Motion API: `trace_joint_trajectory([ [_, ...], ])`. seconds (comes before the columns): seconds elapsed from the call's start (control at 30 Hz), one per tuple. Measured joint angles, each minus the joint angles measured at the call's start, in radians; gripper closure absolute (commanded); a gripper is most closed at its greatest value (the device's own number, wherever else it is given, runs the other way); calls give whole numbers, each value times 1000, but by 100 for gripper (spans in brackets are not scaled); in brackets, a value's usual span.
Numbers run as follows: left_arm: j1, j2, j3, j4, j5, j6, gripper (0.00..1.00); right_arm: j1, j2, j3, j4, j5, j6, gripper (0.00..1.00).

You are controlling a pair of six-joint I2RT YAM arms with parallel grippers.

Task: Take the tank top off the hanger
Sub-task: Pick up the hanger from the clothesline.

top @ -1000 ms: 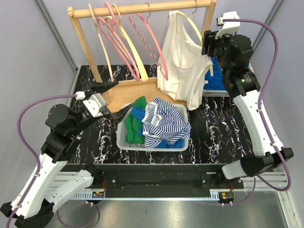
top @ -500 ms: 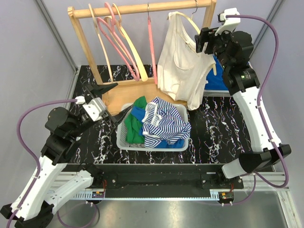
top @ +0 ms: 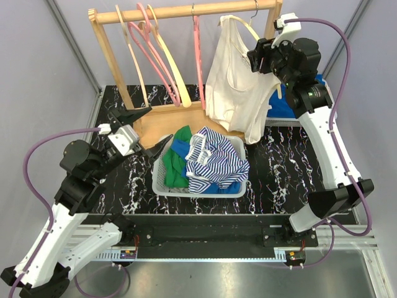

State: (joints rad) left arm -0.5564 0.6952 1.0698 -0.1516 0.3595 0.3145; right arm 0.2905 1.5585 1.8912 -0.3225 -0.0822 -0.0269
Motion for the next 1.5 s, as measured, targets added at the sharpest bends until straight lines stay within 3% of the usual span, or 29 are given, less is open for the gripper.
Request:
trace_joint_trajectory([
  [0.07, 0, 0, -1, 5, 0, 0, 1, 0, 0, 0, -5, -9, -1, 67],
  [0.1, 0, 0, -1, 6, 0, 0, 1, 0, 0, 0, -8, -12, -2, 86],
  [0.17, 0, 0, -1, 14, 1, 0, 1, 0, 0, 0, -15, -15, -3, 100],
  [0.37, 0, -6, -1, 19, 4, 3, 4, -3, 0, -2, -13, -14, -2, 100],
  [1.0, 5, -29, -32, 17, 8, 11, 1, -3, -55, -62, 124, -40, -12, 100],
  [1.27, 7, -29, -32, 17, 12, 17, 1, -3, -216, -189, 100, -43, -14, 100],
  [1.5, 7, -29, -32, 20, 23, 17, 1, -3, -418, -242, -30, -91, -22, 100],
])
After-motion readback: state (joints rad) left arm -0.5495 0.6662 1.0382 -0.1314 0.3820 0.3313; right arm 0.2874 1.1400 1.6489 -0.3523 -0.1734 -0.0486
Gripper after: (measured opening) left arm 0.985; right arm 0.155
